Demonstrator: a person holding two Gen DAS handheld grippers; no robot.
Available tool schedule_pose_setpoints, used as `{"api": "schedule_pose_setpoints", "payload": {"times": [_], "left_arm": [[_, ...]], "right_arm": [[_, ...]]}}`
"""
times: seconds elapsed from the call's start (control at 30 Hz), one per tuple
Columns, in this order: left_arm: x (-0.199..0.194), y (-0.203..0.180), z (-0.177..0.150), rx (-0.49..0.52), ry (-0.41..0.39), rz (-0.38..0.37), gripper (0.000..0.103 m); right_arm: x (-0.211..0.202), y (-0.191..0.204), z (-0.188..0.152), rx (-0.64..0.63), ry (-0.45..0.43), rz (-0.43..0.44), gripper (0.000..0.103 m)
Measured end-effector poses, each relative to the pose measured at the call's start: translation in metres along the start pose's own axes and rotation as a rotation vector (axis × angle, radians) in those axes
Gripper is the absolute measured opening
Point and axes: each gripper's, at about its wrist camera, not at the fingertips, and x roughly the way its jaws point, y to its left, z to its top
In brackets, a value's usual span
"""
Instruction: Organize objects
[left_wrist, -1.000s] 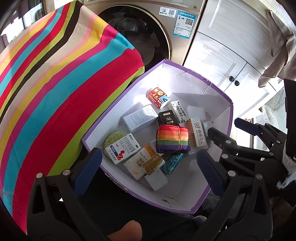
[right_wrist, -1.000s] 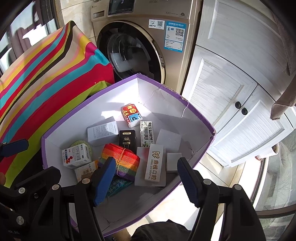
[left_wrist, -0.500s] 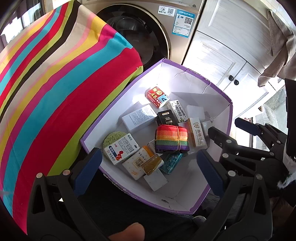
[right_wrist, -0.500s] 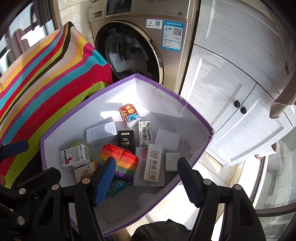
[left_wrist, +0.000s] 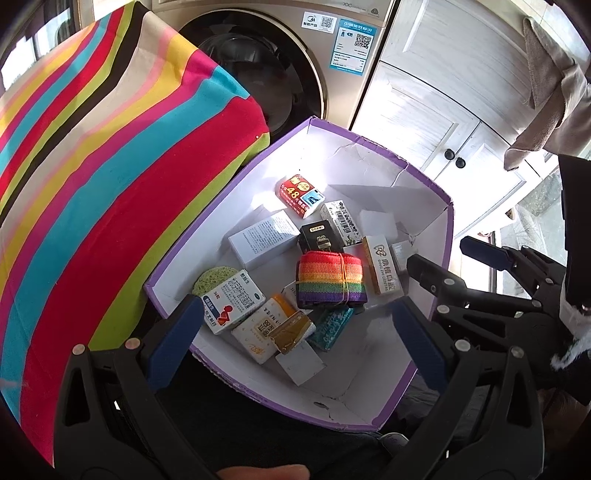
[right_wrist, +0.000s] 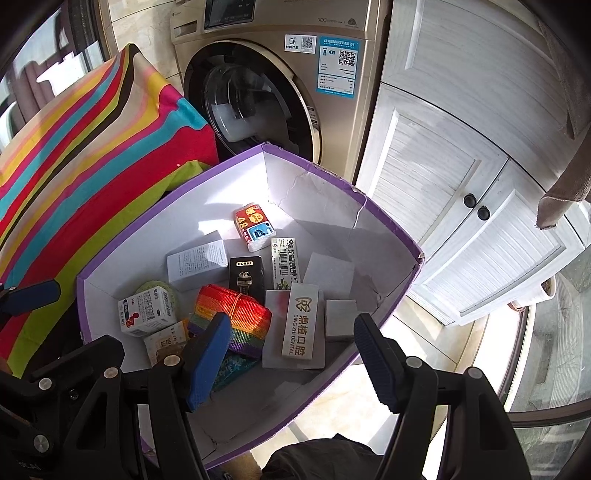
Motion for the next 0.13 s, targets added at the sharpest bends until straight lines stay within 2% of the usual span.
{"api": "schedule_pose_setpoints", "payload": {"times": [0.13], "left_arm": [[0.0061,-0.0014,-0.0002,0.004,0.014,-0.025,0.103]], "right_arm": [[0.0025,-0.0022,-0.0024,0.007,0.013,-0.014,0.07]]}}
